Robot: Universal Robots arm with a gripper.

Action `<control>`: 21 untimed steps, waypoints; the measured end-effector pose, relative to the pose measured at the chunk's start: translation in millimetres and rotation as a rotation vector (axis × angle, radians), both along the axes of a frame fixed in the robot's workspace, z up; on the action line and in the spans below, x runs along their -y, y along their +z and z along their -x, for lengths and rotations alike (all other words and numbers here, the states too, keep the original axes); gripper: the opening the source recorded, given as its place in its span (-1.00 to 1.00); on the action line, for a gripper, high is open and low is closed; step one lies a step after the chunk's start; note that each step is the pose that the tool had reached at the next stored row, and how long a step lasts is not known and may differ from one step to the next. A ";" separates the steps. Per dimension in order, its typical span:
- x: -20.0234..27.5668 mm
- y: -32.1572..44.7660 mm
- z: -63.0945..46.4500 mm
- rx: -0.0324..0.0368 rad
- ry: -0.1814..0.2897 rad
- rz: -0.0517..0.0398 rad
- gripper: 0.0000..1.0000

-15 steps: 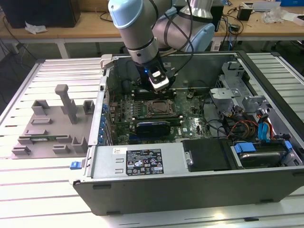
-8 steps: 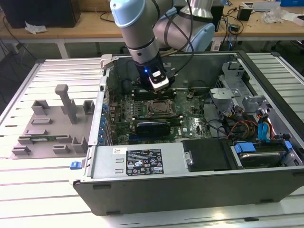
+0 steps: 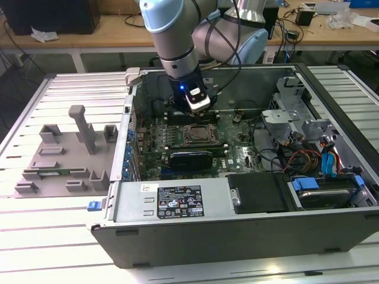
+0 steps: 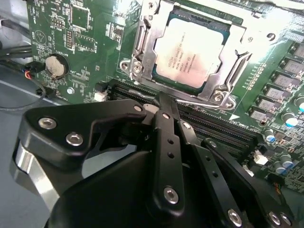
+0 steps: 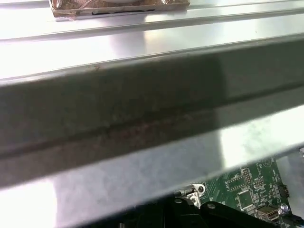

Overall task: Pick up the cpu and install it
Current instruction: 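Install the first cpu locking lever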

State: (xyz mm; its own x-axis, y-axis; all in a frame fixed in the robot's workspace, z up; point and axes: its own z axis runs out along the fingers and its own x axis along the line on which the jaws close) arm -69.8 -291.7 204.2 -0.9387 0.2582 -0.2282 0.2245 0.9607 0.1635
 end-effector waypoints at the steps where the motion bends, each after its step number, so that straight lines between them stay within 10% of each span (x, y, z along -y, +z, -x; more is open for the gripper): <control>1: -0.8 0.0 0.0 0.0000 0.000 -0.0001 -0.79; 21: -0.9 -4.4 -1.9 0.0000 -0.003 -0.0001 -0.79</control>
